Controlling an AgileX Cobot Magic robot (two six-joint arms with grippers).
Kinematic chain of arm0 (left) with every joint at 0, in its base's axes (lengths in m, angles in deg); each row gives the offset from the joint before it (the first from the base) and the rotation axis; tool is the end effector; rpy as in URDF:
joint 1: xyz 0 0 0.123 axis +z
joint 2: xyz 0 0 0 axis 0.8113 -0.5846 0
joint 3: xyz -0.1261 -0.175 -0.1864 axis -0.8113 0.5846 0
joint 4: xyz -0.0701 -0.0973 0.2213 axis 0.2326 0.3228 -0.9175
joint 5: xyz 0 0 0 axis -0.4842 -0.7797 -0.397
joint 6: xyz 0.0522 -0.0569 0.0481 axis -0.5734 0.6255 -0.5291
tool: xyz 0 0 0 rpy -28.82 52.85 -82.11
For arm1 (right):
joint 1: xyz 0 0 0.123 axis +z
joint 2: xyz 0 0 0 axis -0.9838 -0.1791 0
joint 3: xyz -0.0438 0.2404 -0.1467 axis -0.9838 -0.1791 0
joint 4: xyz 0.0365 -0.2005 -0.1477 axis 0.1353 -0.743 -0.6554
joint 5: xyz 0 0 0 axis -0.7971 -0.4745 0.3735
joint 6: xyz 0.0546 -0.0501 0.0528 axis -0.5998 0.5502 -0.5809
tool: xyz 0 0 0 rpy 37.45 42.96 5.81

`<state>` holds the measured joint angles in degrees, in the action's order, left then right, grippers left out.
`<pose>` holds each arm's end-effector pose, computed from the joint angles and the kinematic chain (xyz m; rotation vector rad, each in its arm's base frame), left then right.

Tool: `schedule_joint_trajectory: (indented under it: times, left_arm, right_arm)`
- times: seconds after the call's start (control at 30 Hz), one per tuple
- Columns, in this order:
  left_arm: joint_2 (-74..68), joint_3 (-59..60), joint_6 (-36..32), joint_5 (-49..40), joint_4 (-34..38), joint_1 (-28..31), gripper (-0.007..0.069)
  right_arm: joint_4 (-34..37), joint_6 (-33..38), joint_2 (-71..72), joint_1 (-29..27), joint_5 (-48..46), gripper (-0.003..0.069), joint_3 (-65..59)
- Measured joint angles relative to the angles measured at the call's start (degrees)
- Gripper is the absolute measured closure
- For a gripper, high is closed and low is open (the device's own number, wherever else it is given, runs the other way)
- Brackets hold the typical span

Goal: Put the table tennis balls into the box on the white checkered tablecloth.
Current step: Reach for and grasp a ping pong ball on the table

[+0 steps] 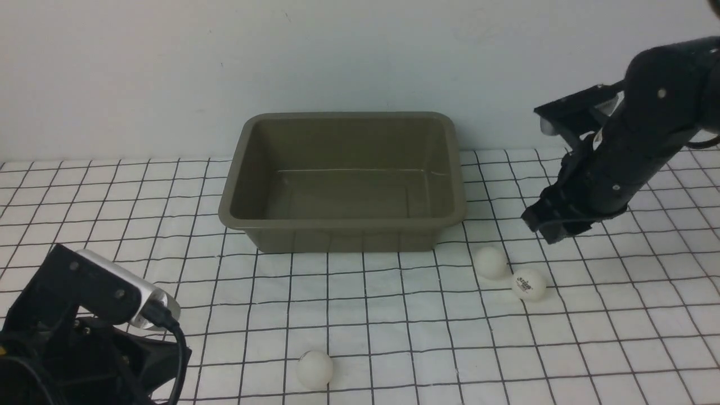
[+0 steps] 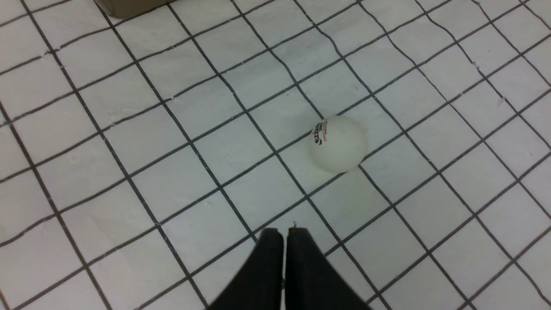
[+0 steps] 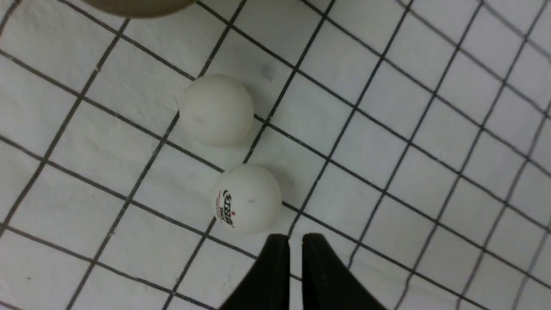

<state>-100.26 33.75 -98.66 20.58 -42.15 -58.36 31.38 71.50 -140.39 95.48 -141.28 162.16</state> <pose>0.1501 -0.0481 0.2393 0.5281 2.2956 -0.4343 0.3454 0.1001 0.2417 -0.6565 2.8359 0.0543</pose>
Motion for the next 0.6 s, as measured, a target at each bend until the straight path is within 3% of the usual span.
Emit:
schedule_joint_trajectory:
  times: [0.17,0.27,0.6]
  left_arm:
    - [0.00,0.00,-0.13,0.00,-0.06,0.00,0.0629]
    - [0.00,0.00,-0.13,0.00,-0.06,0.00,0.0629]
    - [0.00,0.00,-0.13,0.00,-0.08,0.00,0.0629]
  right_arm:
    - [8.14,5.52,0.00,-2.81,0.22,0.0302,0.00]
    - [9.34,6.44,0.00,-2.81,0.39,0.0220,0.00]
    - [9.29,6.55,-3.99,-2.81,1.10,0.0192,0.03]
